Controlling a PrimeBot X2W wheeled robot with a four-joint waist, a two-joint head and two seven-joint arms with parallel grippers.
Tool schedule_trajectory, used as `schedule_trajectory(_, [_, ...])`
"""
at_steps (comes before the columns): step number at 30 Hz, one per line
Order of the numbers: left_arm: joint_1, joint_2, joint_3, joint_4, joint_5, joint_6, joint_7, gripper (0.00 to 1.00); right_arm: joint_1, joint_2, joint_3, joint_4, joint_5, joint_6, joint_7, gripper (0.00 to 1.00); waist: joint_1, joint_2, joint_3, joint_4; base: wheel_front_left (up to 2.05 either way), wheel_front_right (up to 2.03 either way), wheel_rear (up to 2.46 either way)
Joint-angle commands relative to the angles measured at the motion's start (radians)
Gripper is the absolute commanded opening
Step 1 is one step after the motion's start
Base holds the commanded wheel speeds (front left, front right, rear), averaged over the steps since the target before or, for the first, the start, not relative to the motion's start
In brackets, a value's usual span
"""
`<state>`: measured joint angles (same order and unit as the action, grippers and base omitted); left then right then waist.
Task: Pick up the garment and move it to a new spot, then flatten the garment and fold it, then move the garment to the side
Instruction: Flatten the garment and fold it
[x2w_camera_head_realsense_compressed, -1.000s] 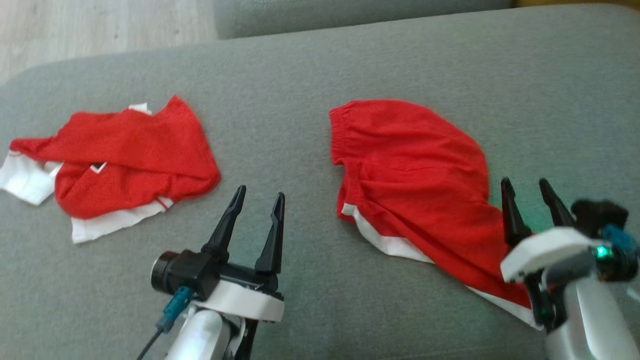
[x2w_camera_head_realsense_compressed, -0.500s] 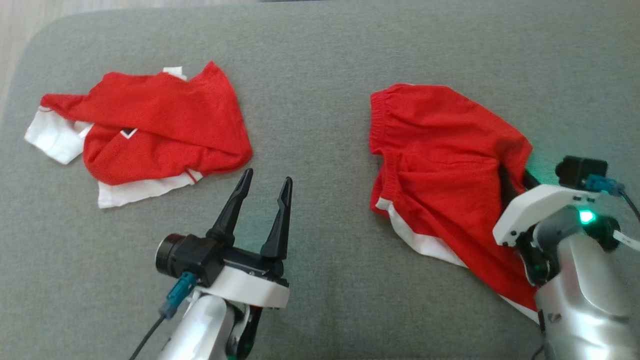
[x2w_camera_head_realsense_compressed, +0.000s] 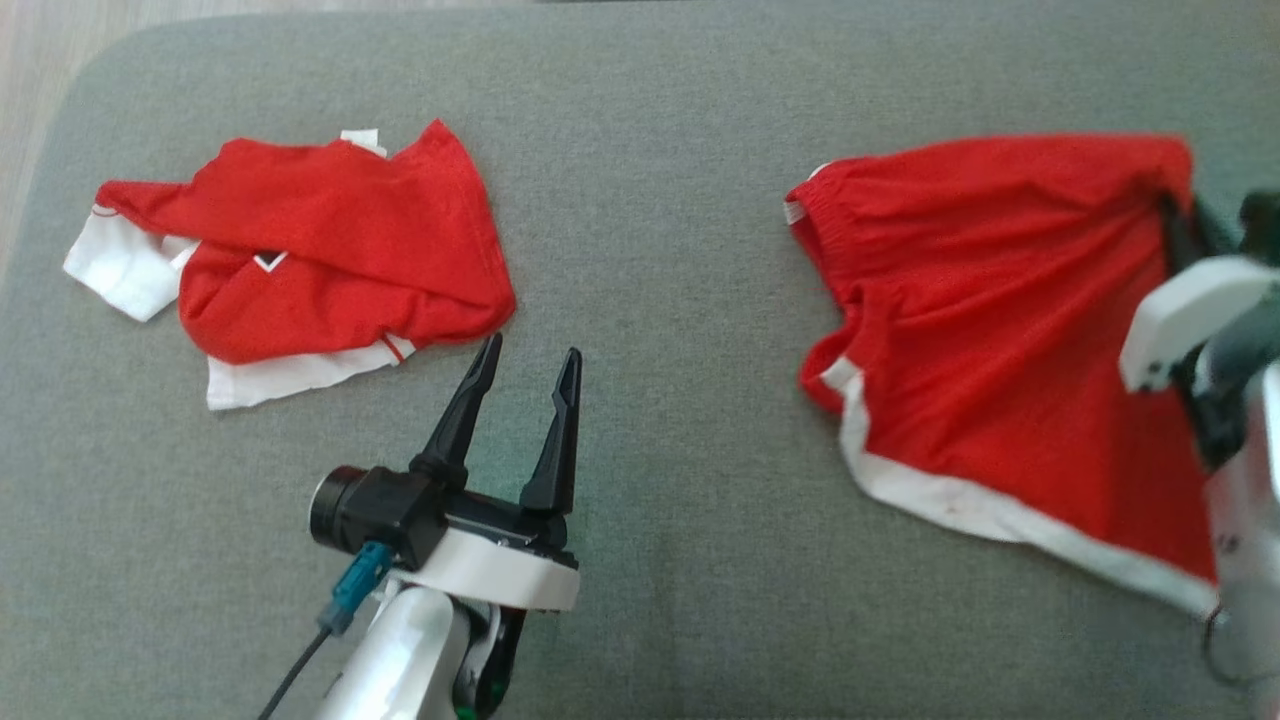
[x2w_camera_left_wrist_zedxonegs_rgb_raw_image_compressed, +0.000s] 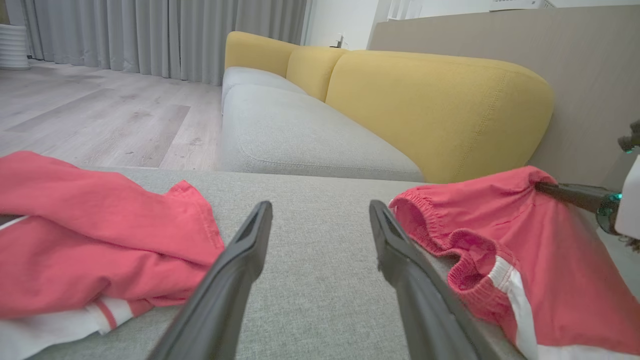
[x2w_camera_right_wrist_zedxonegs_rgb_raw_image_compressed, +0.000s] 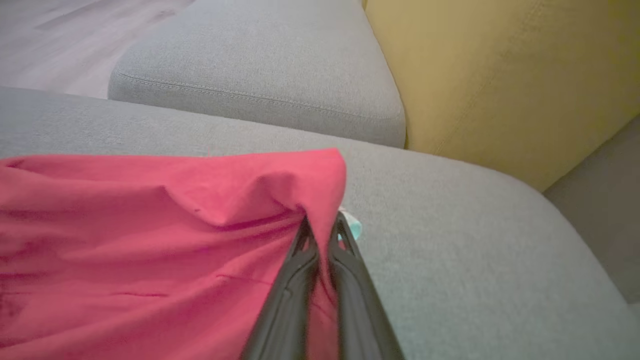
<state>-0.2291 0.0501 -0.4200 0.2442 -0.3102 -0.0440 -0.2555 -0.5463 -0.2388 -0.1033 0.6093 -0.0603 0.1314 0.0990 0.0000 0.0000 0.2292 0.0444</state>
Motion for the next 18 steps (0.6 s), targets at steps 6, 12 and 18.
schedule_trajectory(6, [-0.06, 0.0, 0.014, -0.039, -0.015, 0.0, -0.006, 1.0, -0.156, -0.099, 0.108, 0.013, -0.035, -0.001, 0.003, 0.0, 0.0, 0.0, 0.031, 0.026, 0.0, 0.0, 0.0])
schedule_trajectory(12, [-0.075, 0.0, 0.007, -0.038, -0.021, 0.001, -0.006, 1.0, -0.267, -0.135, 0.156, 0.137, -0.049, -0.001, -0.02, 0.0, 0.0, 0.0, 0.049, 0.051, 0.0, 0.0, 0.0])
schedule_trajectory(18, [-0.076, 0.0, 0.018, -0.034, -0.019, 0.005, -0.006, 1.0, -0.292, -0.108, 0.117, 0.197, -0.03, -0.001, -0.114, 1.0, 0.0, 0.0, 0.036, 0.046, 0.0, 0.0, 0.0])
